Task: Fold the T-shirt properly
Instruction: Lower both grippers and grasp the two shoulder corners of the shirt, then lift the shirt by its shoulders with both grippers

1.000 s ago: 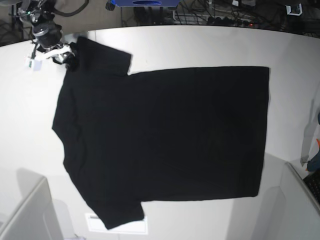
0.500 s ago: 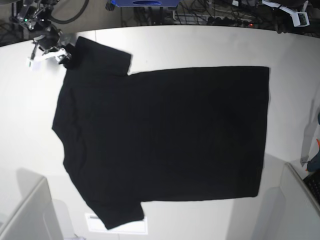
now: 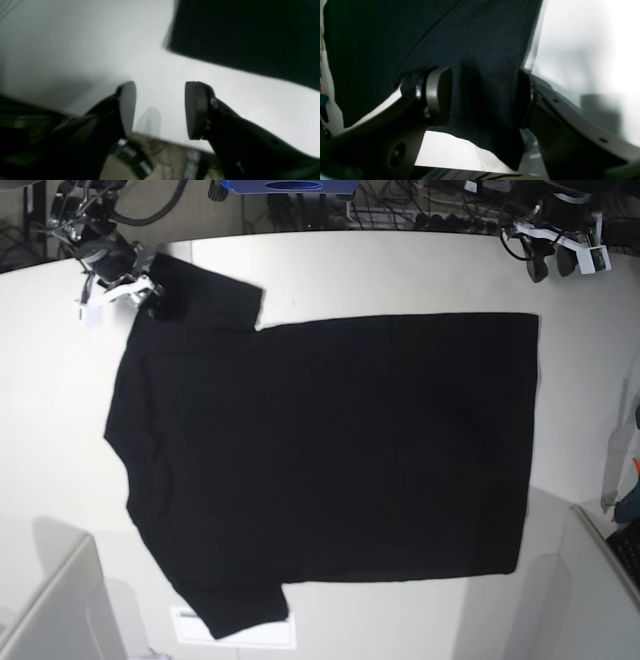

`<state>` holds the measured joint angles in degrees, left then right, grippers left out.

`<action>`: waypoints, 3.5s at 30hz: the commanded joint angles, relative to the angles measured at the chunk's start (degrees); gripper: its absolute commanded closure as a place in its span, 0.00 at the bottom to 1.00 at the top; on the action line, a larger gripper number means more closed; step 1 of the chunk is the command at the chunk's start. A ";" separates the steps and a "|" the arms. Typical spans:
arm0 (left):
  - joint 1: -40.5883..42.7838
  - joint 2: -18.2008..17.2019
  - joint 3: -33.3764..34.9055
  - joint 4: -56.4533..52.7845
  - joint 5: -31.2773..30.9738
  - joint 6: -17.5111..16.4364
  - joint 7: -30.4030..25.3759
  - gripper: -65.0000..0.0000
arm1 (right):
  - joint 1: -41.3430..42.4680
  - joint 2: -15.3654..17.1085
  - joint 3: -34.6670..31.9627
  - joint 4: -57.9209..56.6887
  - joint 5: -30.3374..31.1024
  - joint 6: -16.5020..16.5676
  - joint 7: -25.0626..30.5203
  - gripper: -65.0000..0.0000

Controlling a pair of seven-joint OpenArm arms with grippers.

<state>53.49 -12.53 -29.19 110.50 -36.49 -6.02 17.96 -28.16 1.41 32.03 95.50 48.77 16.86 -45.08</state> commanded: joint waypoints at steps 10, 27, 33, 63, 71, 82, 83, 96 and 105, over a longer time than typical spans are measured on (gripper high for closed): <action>-3.60 0.27 -0.57 -1.88 -8.21 0.18 -1.03 0.30 | 0.25 0.30 0.28 -1.66 -1.35 -0.64 -1.47 1.00; -22.24 1.41 -8.48 -15.51 -13.66 0.26 17.43 0.30 | 0.25 0.30 0.28 -1.48 -1.52 -0.64 -1.65 1.00; -25.32 1.59 -8.39 -15.60 -13.66 0.26 21.21 0.30 | 0.25 0.30 0.28 -1.39 -1.52 -0.64 -1.56 1.00; -25.85 1.06 -4.00 -14.10 -13.58 0.44 21.39 1.00 | -1.42 0.30 0.28 0.89 -1.26 -0.64 -1.38 1.00; -16.79 -1.75 -4.17 -5.75 -13.58 0.44 21.39 1.00 | -6.08 -0.05 0.36 10.91 -1.17 -0.64 -1.38 1.00; -8.35 -1.84 -7.78 2.43 -13.93 0.44 21.39 1.00 | -9.07 0.30 6.52 13.46 9.91 -0.64 -5.78 1.00; -8.35 -1.84 -7.69 2.43 -13.93 0.35 21.39 1.00 | -8.28 0.30 6.69 13.46 10.26 -0.64 -6.92 1.00; -10.11 -2.81 -10.85 3.66 -26.15 0.53 26.84 1.00 | 3.85 0.22 6.78 13.46 10.17 -5.39 -18.35 1.00; -18.20 -2.37 -18.85 3.48 -33.00 0.61 36.95 1.00 | 12.65 0.74 6.69 13.02 10.08 -9.08 -21.07 1.00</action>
<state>34.92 -14.06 -47.35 113.19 -68.64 -4.99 56.82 -15.90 1.65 38.63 107.72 57.30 7.81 -67.37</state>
